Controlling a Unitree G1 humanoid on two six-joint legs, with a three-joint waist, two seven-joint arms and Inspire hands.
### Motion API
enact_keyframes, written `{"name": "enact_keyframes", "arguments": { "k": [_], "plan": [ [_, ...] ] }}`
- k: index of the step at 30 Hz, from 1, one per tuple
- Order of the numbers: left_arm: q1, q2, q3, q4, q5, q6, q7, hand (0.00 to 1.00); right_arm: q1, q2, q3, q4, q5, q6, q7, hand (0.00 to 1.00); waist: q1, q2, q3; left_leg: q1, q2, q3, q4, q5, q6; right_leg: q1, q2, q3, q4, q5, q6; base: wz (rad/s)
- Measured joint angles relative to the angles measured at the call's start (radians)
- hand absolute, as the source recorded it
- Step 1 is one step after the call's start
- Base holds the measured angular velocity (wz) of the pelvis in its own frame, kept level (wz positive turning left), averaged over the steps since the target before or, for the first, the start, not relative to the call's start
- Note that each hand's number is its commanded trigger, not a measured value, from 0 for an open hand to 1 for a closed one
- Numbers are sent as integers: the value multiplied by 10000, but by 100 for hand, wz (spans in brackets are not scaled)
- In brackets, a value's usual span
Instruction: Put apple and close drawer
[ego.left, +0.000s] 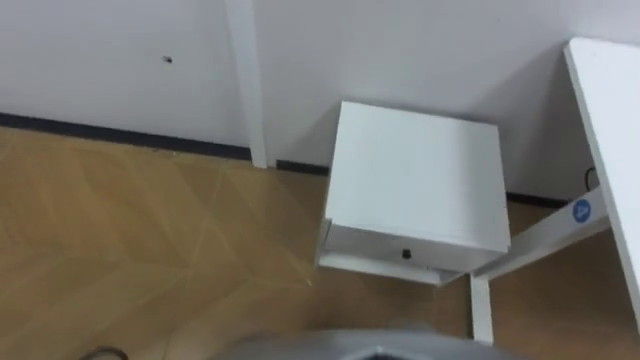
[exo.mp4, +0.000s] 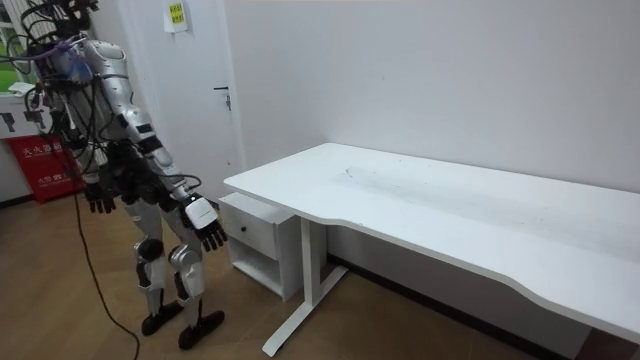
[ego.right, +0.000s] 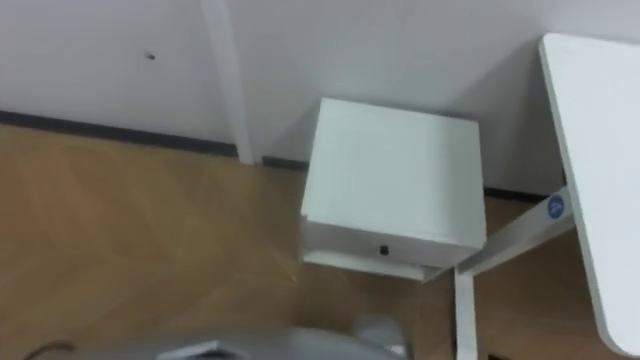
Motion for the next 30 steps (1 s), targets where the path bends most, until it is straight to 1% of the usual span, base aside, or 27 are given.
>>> {"name": "enact_keyframes", "arguments": {
  "k": [1, 2, 3, 5, 6, 8, 9, 10, 11, 12, 14, 16, 18, 23, 25, 30],
  "plan": [
    [-4, -48, 34, 7, -2, -3, 20, 0, -91, 12, -54, 6, 95, -88, 6, 0, -22, -1, -1, 34, 42, 2, -3, 0, 0, 73, 50, 0, -96, 0, 0, -21],
    [-88, -152, 39, 4, -1, -99, 26, 0, -169, 27, -102, -22, 253, -281, 40, 0, -82, 16, 3, 165, 110, 10, -59, 0, 2, 216, 117, -8, -129, -83, -95, 0],
    [-168, -229, 29, -26, -3, -238, 21, 0, -211, 37, -101, -46, 373, -381, 118, 0, -105, 17, -3, 270, 129, 40, -133, 1, 6, 304, 131, -5, -119, -254, -102, 6],
    [-215, -301, 28, -177, -7, -371, 1, 0, -243, 78, -99, -77, 565, -390, 275, 0, -84, 53, -2, 300, 176, 41, -193, 6, 19, 315, 192, -19, -116, -422, -138, 3],
    [-216, -351, 28, -219, 16, -357, -11, 0, -218, 105, -86, -72, 707, -377, 383, 0, -69, 135, -1, 331, 243, 37, -230, 20, 42, 318, 269, -30, -111, -455, -169, 0],
    [-209, -477, 28, -216, 42, -306, -105, 0, -186, 111, -82, -71, 947, -369, 442, 0, -77, 223, -29, 437, 282, 37, -425, 93, 166, 344, 317, -72, -107, -535, -260, 2],
    [-187, -565, 27, -205, 40, -305, -217, 0, -134, 105, -86, -45, 970, -369, 456, 0, -92, 317, 2, 553, 318, 43, -588, 95, 169, 396, 353, -176, -118, -598, -306, 7],
    [-175, -600, 27, -201, 39, -300, -253, 0, -107, 108, -85, -19, 969, -369, 476, 0, -105, 350, 0, 586, 336, 42, -650, 95, 169, 406, 365, -242, -123, -620, -326, 7],
    [-155, -631, 27, -201, 38, -299, -358, 0, -74, 125, -86, 46, 967, -362, 507, 0, -107, 409, 18, 646, 386, 41, -753, 96, 168, 423, 412, -351, -122, -648, -364, 6],
    [-121, -629, 30, -201, 38, -293, -409, 0, -63, 136, -86, 99, 959, -355, 554, 0, -109, 434, 13, 692, 424, 29, -857, 96, 167, 428, 449, -425, -122, -687, -419, 6],
    [-119, -626, 32, -197, 24, -288, -416, 0, -41, 134, -85, 115, 966, -356, 609, 0, -101, 404, 24, 729, 434, 3, -928, 97, 166, 448, 457, -552, -121, -771, -471, 6],
    [-110, -628, 31, -195, 17, -288, -422, 0, 44, 138, -82, 120, 968, -357, 727, 0, -92, 386, 35, 867, 480, -2, -1021, 101, 159, 496, 501, -567, -116, -781, -471, 2],
    [-124, -630, 31, -125, 17, -297, -422, 0, 73, 163, -83, 121, 960, -357, 806, 0, -83, 366, 28, 909, 509, 3, -1071, 101, 158, 568, 529, -570, -123, -782, -472, 4],
    [-133, -629, 32, 185, 22, -302, -424, 0, 81, 207, -83, 132, 946, -329, 905, 0, -82, 338, 45, 1075, 505, 5, -1203, 100, 158, 669, 528, -566, -150, -782, -471, -2],
    [-124, -628, 35, 224, 17, -294, -426, 0, 86, 230, -83, 155, 943, -322, 931, 0, -81, 320, 75, 1165, 481, 5, -1215, 100, 158, 767, 509, -564, -194, -784, -469, 2],
    [-166, -619, 37, 220, 23, -301, -548, 0, 89, 306, -82, 254, 1113, -320, 1152, 0, -87, 310, 84, 1131, 458, 15, -1223, 96, 162, 777, 492, -563, -193, -793, -459, 4]
  ]
}}
